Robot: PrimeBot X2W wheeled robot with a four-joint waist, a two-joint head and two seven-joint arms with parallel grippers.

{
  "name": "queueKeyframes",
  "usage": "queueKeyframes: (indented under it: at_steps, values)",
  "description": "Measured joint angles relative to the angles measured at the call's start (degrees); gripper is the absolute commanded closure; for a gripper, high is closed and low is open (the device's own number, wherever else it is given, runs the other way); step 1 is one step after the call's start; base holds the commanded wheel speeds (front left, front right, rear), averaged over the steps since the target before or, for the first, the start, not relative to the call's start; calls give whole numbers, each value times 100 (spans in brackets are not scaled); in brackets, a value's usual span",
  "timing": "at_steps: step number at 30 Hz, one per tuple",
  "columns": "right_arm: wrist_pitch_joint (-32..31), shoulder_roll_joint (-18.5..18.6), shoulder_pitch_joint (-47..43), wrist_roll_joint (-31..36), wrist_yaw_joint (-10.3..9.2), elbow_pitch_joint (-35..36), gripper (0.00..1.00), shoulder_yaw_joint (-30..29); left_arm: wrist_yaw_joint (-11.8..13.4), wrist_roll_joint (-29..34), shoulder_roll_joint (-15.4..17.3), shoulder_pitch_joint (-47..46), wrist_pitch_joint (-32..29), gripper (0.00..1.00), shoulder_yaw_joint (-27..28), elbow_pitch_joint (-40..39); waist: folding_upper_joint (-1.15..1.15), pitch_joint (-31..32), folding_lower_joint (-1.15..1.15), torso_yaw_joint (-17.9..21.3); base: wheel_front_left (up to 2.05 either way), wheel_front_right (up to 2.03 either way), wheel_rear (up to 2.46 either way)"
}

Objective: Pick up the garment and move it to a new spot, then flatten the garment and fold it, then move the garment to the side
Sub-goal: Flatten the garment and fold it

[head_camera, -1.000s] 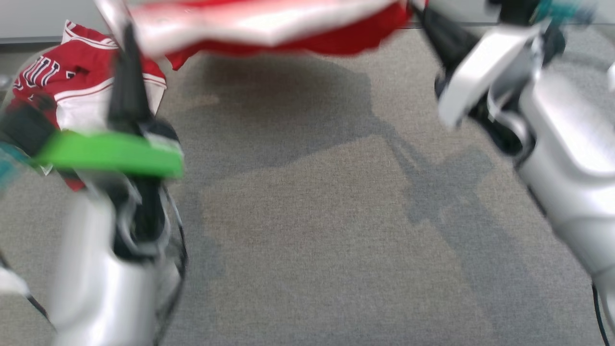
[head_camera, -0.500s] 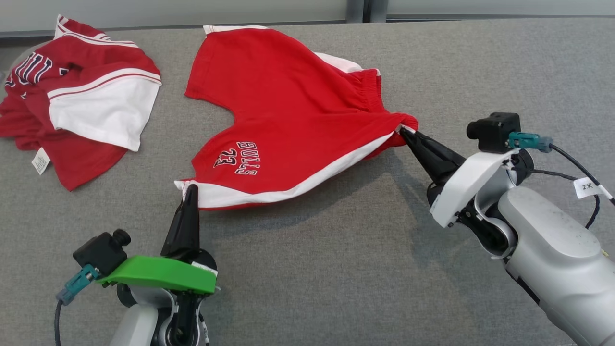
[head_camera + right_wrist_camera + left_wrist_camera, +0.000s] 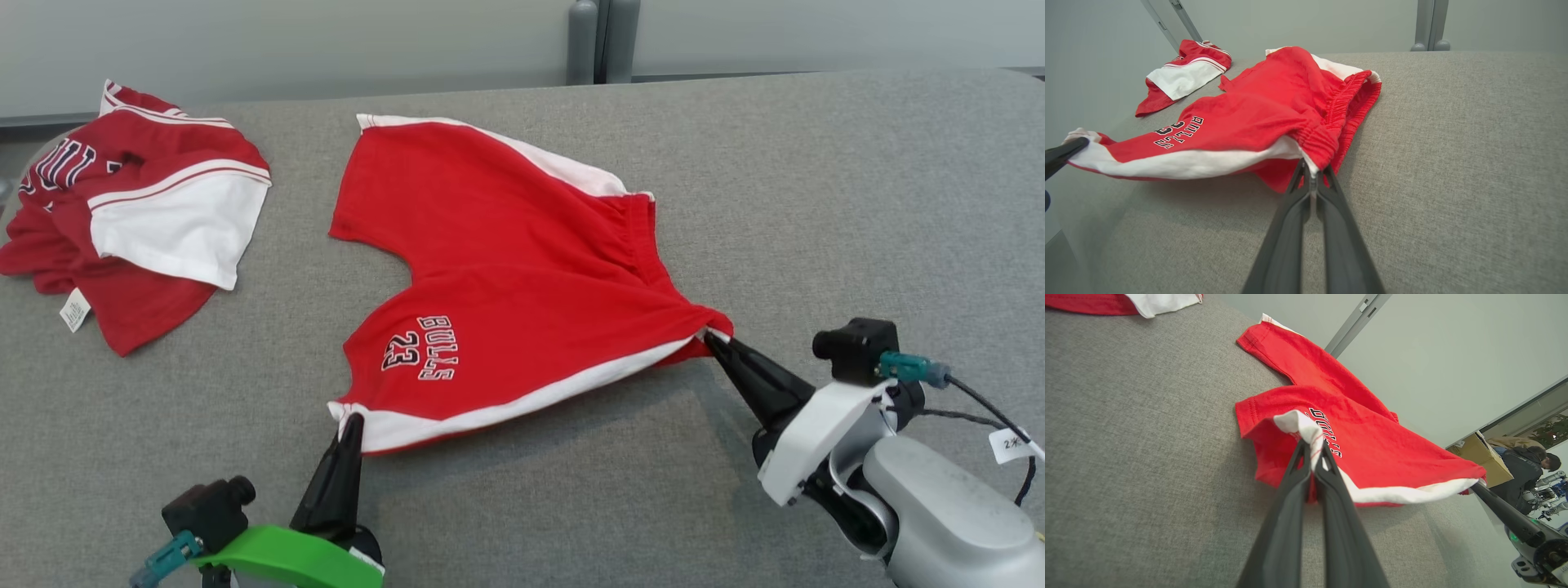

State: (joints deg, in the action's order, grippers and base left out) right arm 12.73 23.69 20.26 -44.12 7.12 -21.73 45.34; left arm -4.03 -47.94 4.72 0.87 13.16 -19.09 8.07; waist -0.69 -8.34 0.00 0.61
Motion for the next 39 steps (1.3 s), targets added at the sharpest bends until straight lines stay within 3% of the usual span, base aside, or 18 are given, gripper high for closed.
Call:
queueKeyframes:
  at_steps: [10,27,28,29,30,31,32,33,34,35,36,39]
  values:
    - [94,14,-631,650,0,-141,100,397,-57,-112,89,428,-52,100,-86,328,0,297,0,11,0,0,0]
    - [144,-219,-785,948,-8,-727,100,539,-43,-130,131,502,-51,100,42,1025,0,377,0,-11,0,0,0]
    - [144,-230,-785,950,-8,-750,91,541,-44,-130,127,499,-51,100,40,1036,0,378,0,-6,0,0,0]
    - [144,-236,-785,958,-8,-777,72,539,-44,-129,124,497,-51,100,35,1056,0,379,0,-2,0,0,0]
    - [144,-245,-786,968,-8,-800,61,538,-44,-127,121,496,-51,99,30,1081,0,378,0,2,0,0,0]
    - [144,-255,-786,976,-8,-804,36,531,-44,-125,119,495,-51,86,27,1110,0,377,0,5,0,0,0]
    - [144,-272,-788,977,-8,-804,0,511,-43,-116,119,494,-51,71,26,1135,0,376,0,9,0,0,0]
    - [144,-303,-793,977,-8,-798,0,461,-42,-112,119,494,-51,61,27,1154,0,375,0,11,0,0,0]
    - [144,-330,-794,977,-8,-787,0,411,-42,-112,119,493,-51,27,27,1157,0,374,0,13,0,0,0]
    - [144,-347,-795,982,-10,-770,0,360,-42,-112,119,492,-51,4,27,1159,0,372,0,14,0,0,0]
    - [144,-349,-800,991,-16,-748,0,318,-30,-109,120,492,-51,0,27,1159,0,371,0,16,0,0,0]
    - [144,-345,-866,1043,-60,-655,0,199,0,-62,137,491,-49,0,23,1158,0,365,0,27,0,0,0]
